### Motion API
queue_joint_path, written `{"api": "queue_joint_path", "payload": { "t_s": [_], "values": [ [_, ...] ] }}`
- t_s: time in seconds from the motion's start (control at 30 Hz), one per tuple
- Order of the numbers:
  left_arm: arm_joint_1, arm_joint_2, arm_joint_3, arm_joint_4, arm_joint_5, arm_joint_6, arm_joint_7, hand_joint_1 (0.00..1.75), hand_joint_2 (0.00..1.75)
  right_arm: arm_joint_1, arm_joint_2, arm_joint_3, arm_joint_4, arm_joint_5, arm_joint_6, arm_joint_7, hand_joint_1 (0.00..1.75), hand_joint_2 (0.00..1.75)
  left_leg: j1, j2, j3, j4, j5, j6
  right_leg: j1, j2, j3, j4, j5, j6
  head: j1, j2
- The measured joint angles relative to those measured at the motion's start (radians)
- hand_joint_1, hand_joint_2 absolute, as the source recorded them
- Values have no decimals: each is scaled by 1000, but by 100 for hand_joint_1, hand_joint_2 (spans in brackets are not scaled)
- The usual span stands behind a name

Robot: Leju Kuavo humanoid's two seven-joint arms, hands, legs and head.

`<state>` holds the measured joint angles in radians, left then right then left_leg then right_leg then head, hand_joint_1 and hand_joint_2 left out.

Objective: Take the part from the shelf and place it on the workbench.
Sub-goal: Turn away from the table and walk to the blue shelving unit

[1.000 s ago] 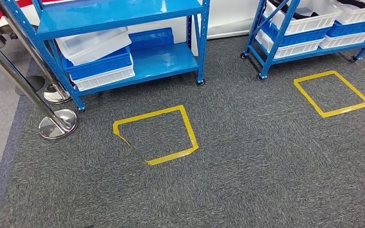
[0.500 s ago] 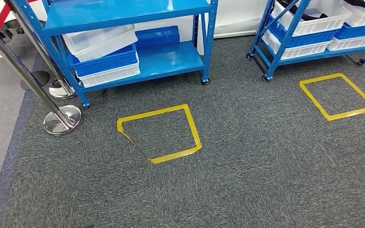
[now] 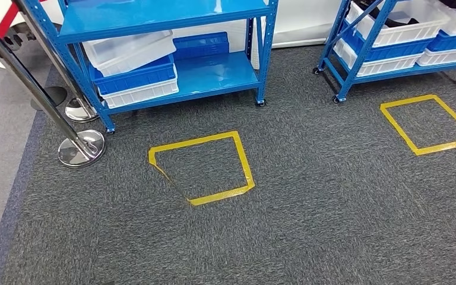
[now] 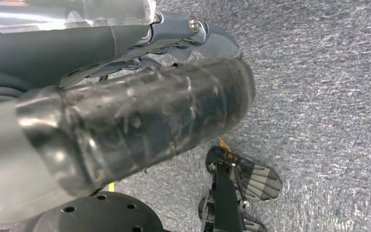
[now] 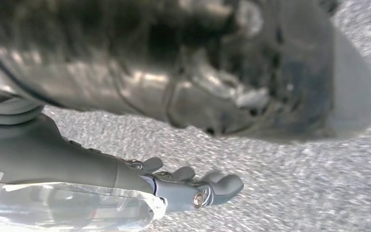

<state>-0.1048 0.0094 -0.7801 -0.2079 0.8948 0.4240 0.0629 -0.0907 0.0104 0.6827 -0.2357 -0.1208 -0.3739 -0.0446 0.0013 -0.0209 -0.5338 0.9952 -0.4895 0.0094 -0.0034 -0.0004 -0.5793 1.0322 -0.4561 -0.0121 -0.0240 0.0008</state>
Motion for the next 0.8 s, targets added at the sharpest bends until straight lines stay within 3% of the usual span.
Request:
{"api": "queue_joint_path", "payload": {
  "t_s": [0.07, 0.1, 0.2, 0.23, 0.27, 0.3, 0.33, 0.4, 0.47, 0.57, 0.63, 0.7, 0.73, 0.77, 0.8],
  "values": [
    [0, 1, 0, 0, 2, 1, -2, 0, 0, 0, 0, 0, 0, -11, 3, 0, 0, 0, 2, 5, -8, 22, -17, -12, -3, -2, 3, -6, 1, -11, -1, 0],
    [0, 2, 0, 0, 3, 1, -2, 0, 0, 0, 0, 0, 0, -18, 6, 0, 0, 0, 3, 8, -26, 59, -38, -18, -5, -3, 5, -8, 2, -16, -3, 0],
    [0, 2, 0, 0, 5, 1, -2, 0, 0, -1, 1, 0, 0, -29, 13, 0, 0, 0, 5, 13, -122, 241, -113, -29, -4, -6, 5, -7, -1, -23, -6, 0],
    [1, 1, 0, 0, 5, 1, -2, 0, 0, -1, 0, 0, 0, -29, 15, 0, 0, 0, 6, 14, -142, 274, -115, -30, -3, -7, 6, -6, -3, -24, -7, 0],
    [2, 2, 0, 0, 6, 1, -2, 0, 0, 0, 0, 0, 0, -29, 16, 0, 0, 0, 6, 14, -145, 271, -98, -29, -3, -7, 6, -5, -4, -24, -7, 0],
    [2, 2, 0, 0, 6, 1, -2, 0, 0, 0, 0, 0, 0, -29, 16, 0, 0, 0, 6, 14, -129, 230, -65, -25, -2, -6, 8, -4, -5, -24, -7, 0],
    [3, 3, 0, 0, 6, 1, -2, 0, 0, 0, 0, 0, 0, -29, 17, 0, 0, 0, 5, 15, -100, 164, -26, -19, -2, -6, 10, -3, -7, -23, -7, 0],
    [0, 6, 0, 0, 6, 1, -2, 0, 0, -1, 2, 0, 0, -29, 17, 0, 0, 0, -2, 19, -47, 45, 18, -6, 1, -6, 12, -2, -11, -16, -7, 0],
    [-1, 7, 0, 0, 6, 0, -2, 0, 0, -2, 3, 0, 0, -29, 18, 0, 0, 0, -8, 21, -32, 9, 19, 3, 2, -8, 11, -1, -13, -5, -6, 0],
    [1, 6, 0, 0, 7, 0, -1, 0, 0, -3, 4, 0, 0, -29, 18, 0, 0, 0, -2, 19, -25, -5, 27, 16, 1, -8, 7, 12, -24, 11, -4, 0],
    [1, 6, 0, 0, 7, 0, -1, 0, 0, -4, 3, 0, 0, -29, 18, 0, 0, 0, 4, 20, -18, -14, 32, 26, -1, -6, -30, 92, -71, 20, -1, 0],
    [0, 6, 0, 0, 7, 0, -1, 0, 0, -2, 3, 0, 0, -28, 18, 0, 0, 0, 3, 20, -18, -13, 30, 31, -5, -5, -91, 215, -126, 26, 0, 0],
    [0, 7, 0, 0, 7, 0, -1, 0, 0, -1, 3, 0, 0, -28, 18, 0, 0, 0, 3, 18, -18, -11, 28, 31, -7, -5, -113, 254, -133, 28, 0, 0],
    [1, 7, 0, 0, 7, 0, -1, 0, 0, 0, 3, 0, 0, -28, 18, 0, 0, 0, 3, 16, -17, -8, 26, 31, -8, -5, -119, 259, -121, 30, 0, 0],
    [1, 7, 0, 0, 7, 0, -1, 0, 0, 1, 3, 0, 0, -28, 18, 0, 0, 0, 4, 15, -16, -4, 22, 29, -10, -5, -106, 226, -92, 30, 0, 0]
  ]
}}
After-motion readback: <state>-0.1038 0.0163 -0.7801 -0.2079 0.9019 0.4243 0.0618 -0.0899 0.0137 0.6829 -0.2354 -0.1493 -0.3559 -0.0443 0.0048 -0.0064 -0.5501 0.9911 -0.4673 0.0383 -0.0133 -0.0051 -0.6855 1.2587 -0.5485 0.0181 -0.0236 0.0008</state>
